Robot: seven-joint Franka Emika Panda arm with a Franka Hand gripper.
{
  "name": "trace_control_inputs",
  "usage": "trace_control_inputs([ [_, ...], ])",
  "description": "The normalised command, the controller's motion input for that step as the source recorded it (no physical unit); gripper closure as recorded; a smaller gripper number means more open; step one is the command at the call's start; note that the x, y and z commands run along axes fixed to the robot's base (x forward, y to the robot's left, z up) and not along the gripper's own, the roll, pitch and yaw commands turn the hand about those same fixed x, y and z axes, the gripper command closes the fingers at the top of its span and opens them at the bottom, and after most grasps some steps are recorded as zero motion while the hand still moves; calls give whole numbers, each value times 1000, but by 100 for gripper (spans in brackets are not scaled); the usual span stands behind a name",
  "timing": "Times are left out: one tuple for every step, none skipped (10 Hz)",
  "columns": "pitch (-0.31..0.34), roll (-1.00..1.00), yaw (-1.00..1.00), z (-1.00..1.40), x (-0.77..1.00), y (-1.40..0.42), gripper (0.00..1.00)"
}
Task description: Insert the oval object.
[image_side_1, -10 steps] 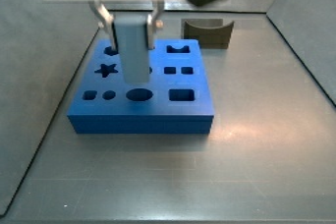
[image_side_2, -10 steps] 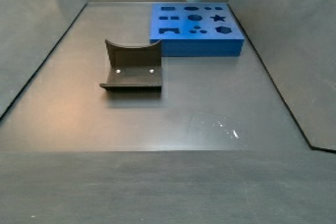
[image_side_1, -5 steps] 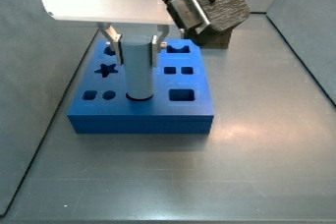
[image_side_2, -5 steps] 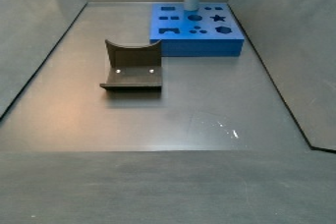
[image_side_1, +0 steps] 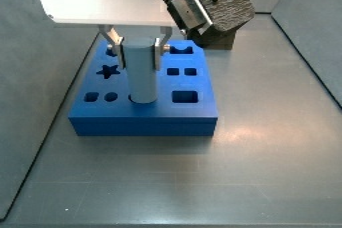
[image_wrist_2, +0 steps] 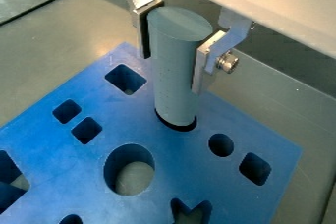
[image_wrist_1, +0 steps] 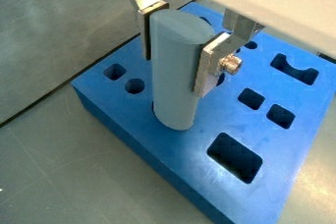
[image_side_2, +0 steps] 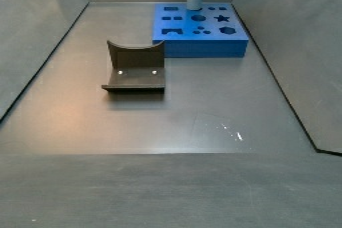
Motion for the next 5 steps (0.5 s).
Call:
trace_control_inputs([
  [-107,0,0,-223,-189,0,100],
  [-90,0,0,-234,-126,0,100],
  [-73,53,0,-240,-94,14,100],
  [-96,69,0,-289,-111,9,100],
  [-96,69,0,-391,0,0,100],
])
